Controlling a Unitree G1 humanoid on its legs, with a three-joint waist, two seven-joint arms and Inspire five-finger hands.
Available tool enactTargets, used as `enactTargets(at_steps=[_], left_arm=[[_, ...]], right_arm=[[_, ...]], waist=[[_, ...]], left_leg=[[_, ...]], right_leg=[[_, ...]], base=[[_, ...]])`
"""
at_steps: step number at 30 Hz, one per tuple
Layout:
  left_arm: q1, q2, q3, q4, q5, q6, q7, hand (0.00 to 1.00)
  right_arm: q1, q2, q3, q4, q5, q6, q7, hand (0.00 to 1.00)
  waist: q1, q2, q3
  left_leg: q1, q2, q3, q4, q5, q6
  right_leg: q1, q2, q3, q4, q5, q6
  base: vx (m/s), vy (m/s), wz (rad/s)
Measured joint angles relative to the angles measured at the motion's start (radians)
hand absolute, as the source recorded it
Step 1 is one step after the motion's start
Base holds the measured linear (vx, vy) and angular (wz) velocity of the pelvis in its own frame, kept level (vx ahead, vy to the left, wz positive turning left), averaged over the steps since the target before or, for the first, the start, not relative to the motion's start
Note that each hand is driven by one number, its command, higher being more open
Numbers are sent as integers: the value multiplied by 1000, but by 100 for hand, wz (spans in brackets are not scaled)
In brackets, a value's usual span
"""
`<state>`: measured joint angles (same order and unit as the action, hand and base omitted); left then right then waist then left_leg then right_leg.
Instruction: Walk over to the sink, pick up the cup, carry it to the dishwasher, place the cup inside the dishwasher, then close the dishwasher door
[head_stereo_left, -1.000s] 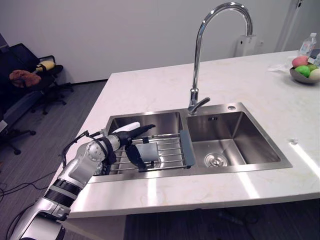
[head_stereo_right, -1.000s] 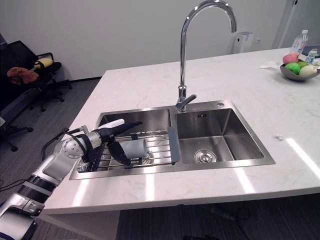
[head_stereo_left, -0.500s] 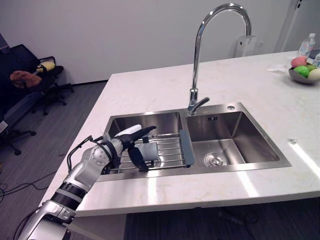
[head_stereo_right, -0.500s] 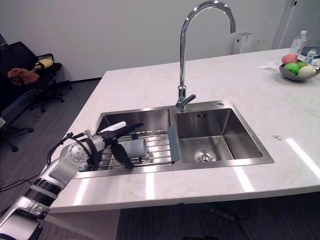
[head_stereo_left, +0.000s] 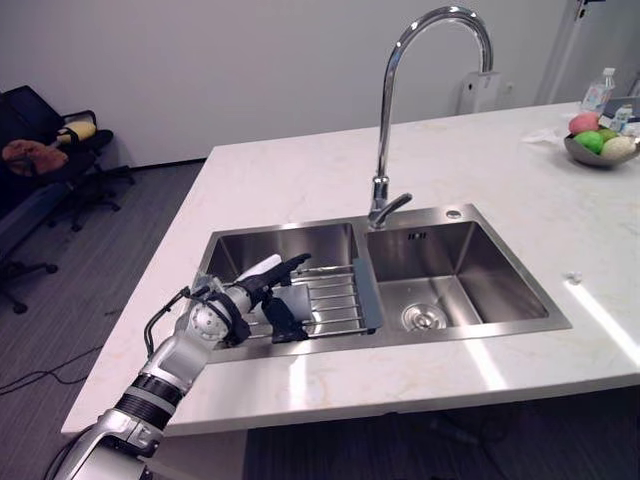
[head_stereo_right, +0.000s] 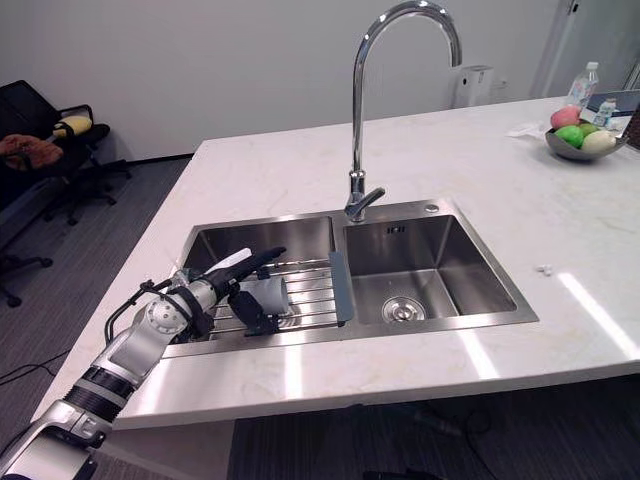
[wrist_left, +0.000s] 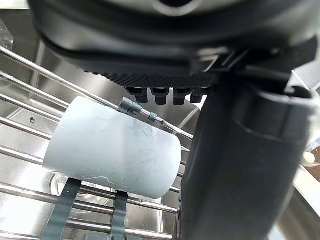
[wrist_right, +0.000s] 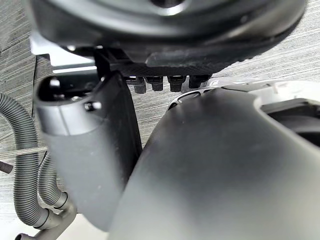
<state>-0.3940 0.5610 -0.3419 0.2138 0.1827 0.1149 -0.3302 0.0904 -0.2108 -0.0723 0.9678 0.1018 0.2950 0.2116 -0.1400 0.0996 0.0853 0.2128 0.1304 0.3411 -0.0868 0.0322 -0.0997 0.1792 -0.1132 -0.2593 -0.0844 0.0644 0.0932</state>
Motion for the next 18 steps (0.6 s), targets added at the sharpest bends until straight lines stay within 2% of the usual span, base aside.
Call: enactTargets(at_steps=[13, 18], left_arm=[[23, -53, 23, 33, 18, 24, 67, 100], [28, -84, 34, 39, 11, 60, 97, 100]], right_arm=[[-2, 5, 0, -1, -9, 23, 0, 100], [-3, 7, 2, 0, -9, 32, 2, 100]], waist=[[13, -14, 7], [18, -24, 8]], left_leg=[[9, 0, -2, 0, 0, 0], [9, -1, -5, -3, 0, 1]], right_leg=[[8, 0, -2, -1, 0, 0], [10, -1, -5, -2, 0, 1]], base=[[-12, -2, 0], [-14, -3, 1]])
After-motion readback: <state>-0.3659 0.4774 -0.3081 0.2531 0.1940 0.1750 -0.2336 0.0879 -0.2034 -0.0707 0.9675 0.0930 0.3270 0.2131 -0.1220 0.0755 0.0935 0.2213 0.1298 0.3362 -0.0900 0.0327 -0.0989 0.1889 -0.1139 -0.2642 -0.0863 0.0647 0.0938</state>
